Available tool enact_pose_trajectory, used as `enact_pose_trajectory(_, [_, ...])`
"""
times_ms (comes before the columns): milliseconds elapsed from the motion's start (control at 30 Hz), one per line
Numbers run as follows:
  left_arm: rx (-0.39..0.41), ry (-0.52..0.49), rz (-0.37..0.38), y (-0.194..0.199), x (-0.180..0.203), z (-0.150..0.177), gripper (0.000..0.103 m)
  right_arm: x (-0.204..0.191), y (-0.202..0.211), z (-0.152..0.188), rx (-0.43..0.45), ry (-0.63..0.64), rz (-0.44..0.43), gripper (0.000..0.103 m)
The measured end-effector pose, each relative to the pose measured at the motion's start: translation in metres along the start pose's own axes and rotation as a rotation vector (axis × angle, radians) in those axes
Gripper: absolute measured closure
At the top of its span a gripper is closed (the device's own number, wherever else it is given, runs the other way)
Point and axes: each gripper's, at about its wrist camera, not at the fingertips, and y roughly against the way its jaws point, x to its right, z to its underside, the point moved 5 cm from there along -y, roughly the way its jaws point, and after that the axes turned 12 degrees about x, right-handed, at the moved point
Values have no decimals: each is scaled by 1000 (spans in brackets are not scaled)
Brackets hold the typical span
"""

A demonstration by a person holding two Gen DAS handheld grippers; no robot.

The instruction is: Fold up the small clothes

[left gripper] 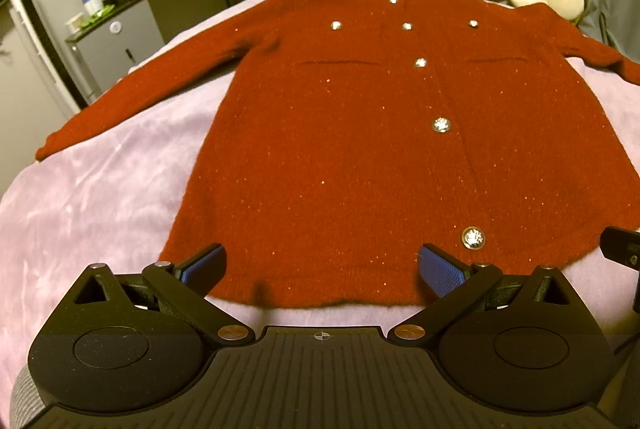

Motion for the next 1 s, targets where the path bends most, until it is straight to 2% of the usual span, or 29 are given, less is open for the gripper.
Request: enact_pose_trajectory(1000, [-11, -5, 0, -3, 1, 0, 0, -1, 0, 1, -3, 0, 6, 4])
